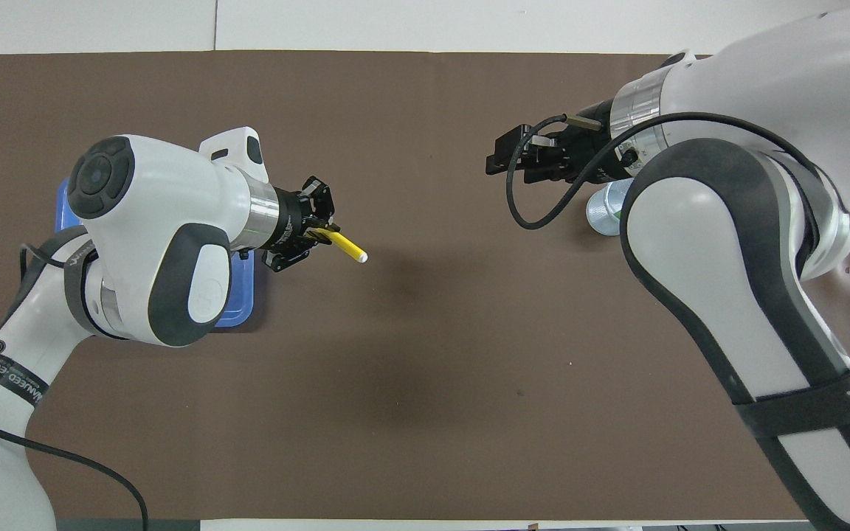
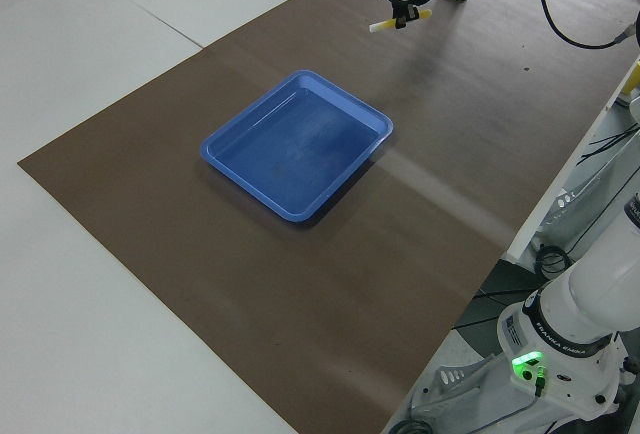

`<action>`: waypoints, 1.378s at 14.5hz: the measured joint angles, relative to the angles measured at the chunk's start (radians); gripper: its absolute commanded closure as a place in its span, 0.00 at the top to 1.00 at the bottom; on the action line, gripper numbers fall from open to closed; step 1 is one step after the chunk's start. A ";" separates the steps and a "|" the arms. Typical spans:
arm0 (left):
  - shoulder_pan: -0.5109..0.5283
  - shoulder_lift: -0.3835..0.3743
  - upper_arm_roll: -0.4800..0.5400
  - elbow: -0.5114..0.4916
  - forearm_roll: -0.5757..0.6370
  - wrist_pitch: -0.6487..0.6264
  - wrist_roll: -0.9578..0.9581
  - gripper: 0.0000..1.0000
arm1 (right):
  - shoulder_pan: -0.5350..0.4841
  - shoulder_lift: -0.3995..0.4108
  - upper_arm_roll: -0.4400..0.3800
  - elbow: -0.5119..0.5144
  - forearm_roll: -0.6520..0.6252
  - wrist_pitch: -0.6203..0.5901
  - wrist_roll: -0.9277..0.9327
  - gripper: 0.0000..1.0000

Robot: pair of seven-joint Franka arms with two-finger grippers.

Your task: Transfer and insert pens with both arms

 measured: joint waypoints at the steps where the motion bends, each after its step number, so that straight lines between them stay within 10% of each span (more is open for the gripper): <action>1: -0.016 0.004 0.000 0.011 -0.050 0.030 -0.020 0.00 | 0.000 -0.010 0.000 -0.051 0.071 0.060 0.000 0.60; 14: -0.181 0.063 0.001 0.062 -0.223 0.380 -0.343 0.00 | 0.034 -0.061 0.002 -0.229 0.343 0.179 0.012 0.51; 18: -0.181 0.072 0.002 0.083 -0.223 0.381 -0.364 0.00 | 0.034 -0.064 0.001 -0.234 0.343 0.179 0.014 0.10; 20: -0.181 0.077 0.001 0.086 -0.228 0.383 -0.376 0.00 | 0.035 -0.068 0.003 -0.234 0.356 0.180 0.014 0.10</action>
